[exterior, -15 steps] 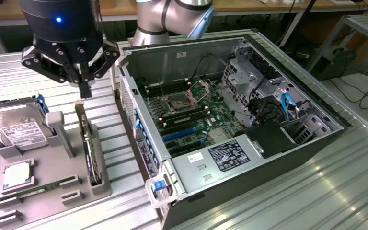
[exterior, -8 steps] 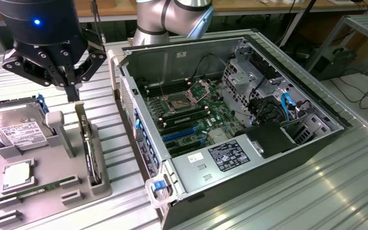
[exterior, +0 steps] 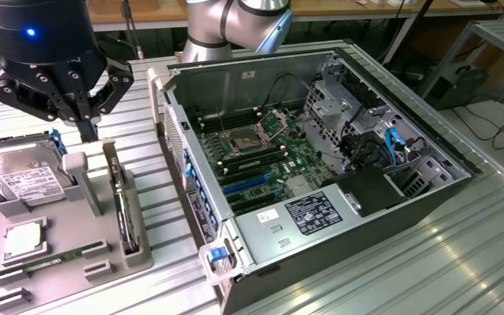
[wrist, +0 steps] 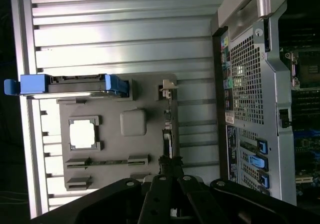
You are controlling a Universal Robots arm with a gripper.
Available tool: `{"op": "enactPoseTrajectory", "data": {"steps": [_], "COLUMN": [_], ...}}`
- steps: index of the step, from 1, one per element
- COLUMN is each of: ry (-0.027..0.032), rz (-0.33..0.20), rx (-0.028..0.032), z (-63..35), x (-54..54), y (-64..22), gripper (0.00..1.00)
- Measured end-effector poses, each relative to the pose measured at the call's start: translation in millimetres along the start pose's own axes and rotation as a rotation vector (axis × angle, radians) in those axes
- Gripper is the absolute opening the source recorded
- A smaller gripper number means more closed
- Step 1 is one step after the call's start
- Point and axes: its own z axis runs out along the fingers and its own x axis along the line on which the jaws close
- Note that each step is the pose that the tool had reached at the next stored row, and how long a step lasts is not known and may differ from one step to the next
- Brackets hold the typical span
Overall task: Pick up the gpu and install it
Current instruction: 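Reach for the gpu, then pick up the gpu and move the gpu toward the slot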
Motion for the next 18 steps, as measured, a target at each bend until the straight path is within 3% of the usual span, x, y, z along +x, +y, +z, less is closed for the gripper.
{"op": "enactPoseTrajectory", "data": {"steps": [4, 5, 6, 7, 18], "ry": [0.0, 0.0, 0.0, 0.0, -0.0001], "rz": [0.0, 0.0, 0.0, 0.0, 0.0], "rx": [-0.0001, 0.0, -0.0001, -0.0001, -0.0001], "z": [0.0, 0.0, 0.0, 0.0, 0.7], "x": [0.0, 0.0, 0.0, 0.0, 0.1], "y": [0.0, 0.0, 0.0, 0.0, -0.1], "gripper": [0.11, 0.24, 0.6, 0.73, 0.73]}}
